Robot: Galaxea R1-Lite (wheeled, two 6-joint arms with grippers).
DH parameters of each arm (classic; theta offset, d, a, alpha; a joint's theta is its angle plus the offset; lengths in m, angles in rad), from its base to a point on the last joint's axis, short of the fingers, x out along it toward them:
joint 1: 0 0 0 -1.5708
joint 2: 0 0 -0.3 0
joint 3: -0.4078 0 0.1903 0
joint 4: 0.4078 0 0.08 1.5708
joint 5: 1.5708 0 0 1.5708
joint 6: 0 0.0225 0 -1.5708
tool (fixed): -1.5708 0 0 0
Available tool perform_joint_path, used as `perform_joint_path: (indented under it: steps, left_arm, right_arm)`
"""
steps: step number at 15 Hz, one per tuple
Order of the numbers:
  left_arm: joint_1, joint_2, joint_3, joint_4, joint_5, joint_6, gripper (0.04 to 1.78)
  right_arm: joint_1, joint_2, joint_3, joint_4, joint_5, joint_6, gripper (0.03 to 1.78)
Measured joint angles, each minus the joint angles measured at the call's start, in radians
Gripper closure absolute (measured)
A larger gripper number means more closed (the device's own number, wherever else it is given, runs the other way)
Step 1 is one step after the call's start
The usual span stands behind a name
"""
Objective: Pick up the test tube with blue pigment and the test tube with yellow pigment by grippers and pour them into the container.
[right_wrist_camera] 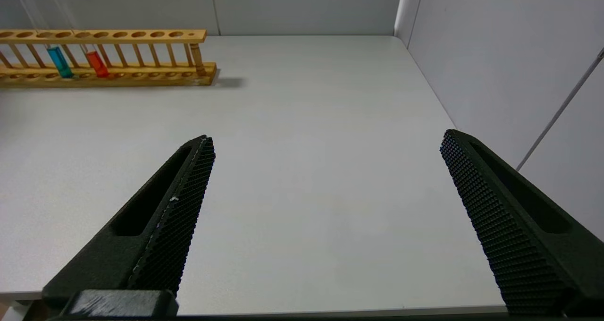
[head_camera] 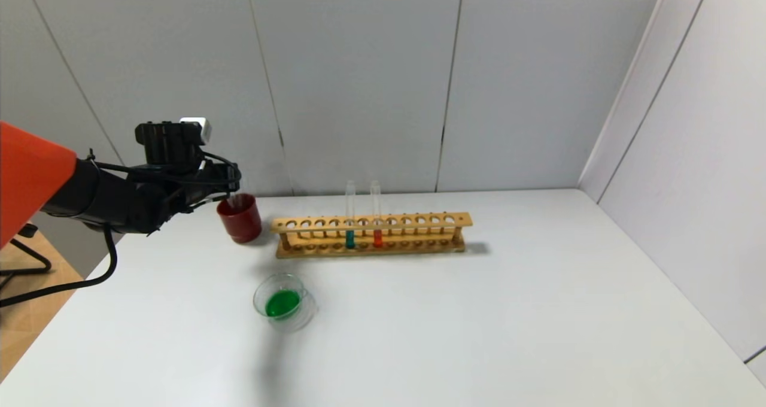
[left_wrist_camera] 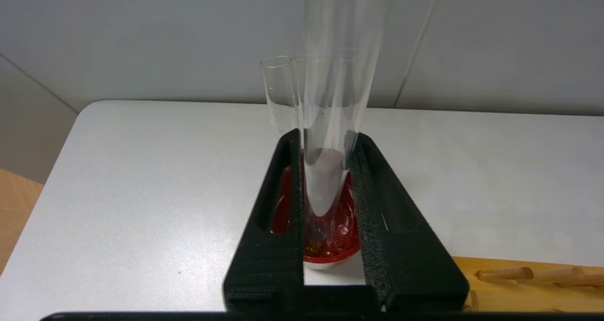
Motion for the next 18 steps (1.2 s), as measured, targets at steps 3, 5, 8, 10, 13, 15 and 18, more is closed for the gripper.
perform_joint_path:
  steps: [3, 5, 8, 10, 13, 15, 18]
  left_arm:
    - [-0.002, -0.005, 0.01, 0.0, 0.0, 0.002, 1.01]
    - [-0.005, -0.02, 0.024, -0.003, 0.0, 0.015, 0.65]
    - [-0.005, -0.066, 0.06, -0.029, 0.0, 0.021, 0.26]
    - [-0.005, -0.126, 0.097, -0.049, 0.001, 0.023, 0.12]
    - [-0.005, -0.29, 0.172, -0.057, 0.009, 0.036, 0.08]
    - [0.001, -0.432, 0.253, -0.056, 0.028, 0.067, 0.08]
    - [0.005, -0.713, 0.46, -0.045, 0.075, 0.12, 0.08]
  right_arm:
    - [0.0, 0.0, 0.0, 0.0, 0.0, 0.0, 0.06]
    - [0.0, 0.0, 0.0, 0.0, 0.0, 0.0, 0.06]
    - [0.0, 0.0, 0.0, 0.0, 0.0, 0.0, 0.06]
    - [0.0, 0.0, 0.0, 0.0, 0.0, 0.0, 0.06]
    - [0.0, 0.0, 0.0, 0.0, 0.0, 0.0, 0.06]
    - [0.0, 0.0, 0.0, 0.0, 0.0, 0.0, 0.06]
    - [0.0, 0.0, 0.0, 0.0, 0.0, 0.0, 0.06]
